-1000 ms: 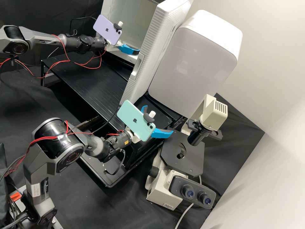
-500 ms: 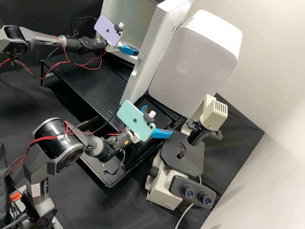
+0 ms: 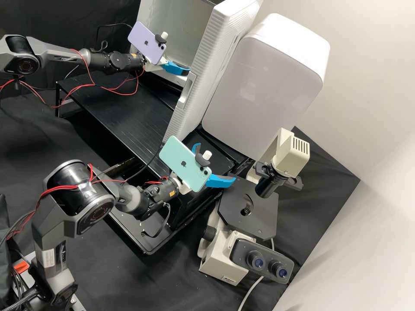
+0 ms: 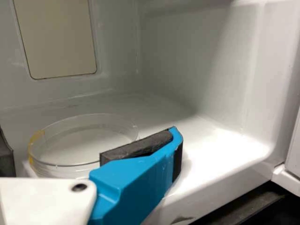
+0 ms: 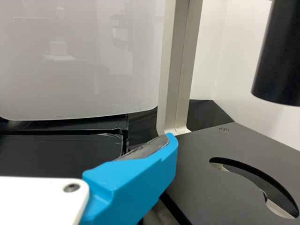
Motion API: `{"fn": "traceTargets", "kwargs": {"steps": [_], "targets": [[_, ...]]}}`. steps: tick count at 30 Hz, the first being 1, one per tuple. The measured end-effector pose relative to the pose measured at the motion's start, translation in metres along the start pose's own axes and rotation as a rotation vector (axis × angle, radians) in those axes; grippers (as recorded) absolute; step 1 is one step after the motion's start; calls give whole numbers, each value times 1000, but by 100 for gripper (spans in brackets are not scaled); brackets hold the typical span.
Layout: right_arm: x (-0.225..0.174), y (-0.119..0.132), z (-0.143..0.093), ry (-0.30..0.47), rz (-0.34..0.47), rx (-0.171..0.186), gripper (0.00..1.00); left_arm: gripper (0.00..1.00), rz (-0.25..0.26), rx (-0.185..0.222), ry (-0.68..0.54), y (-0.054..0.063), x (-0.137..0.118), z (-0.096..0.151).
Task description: Take the petri dish out of the incubator
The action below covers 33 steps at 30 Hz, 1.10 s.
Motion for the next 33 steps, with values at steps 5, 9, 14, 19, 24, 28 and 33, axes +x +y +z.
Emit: {"fn": "traceTargets", "kwargs": {"steps": [5,9,14,19,24,28,33], "targets": [[0,0,0,0,0,0,100,0,4,12,0,-1,0,0],[0,0,0,0,0,0,100,0,2,3,1,-2,0,-1],[0,0,0,0,0,0,100,0,2,5,1,-3,0,-1],[0,0,0,0,0,0,100,0,-1,-15,5,-5,0,-2],[0,0,0,0,0,0,100,0,-1,-18,5,-5,0,-2],[0,0,0,0,0,0,100,0,-1,-18,5,-5,0,-2],[0,0,0,0,0,0,100,0,-1,-22,5,-5,0,-2]]}}
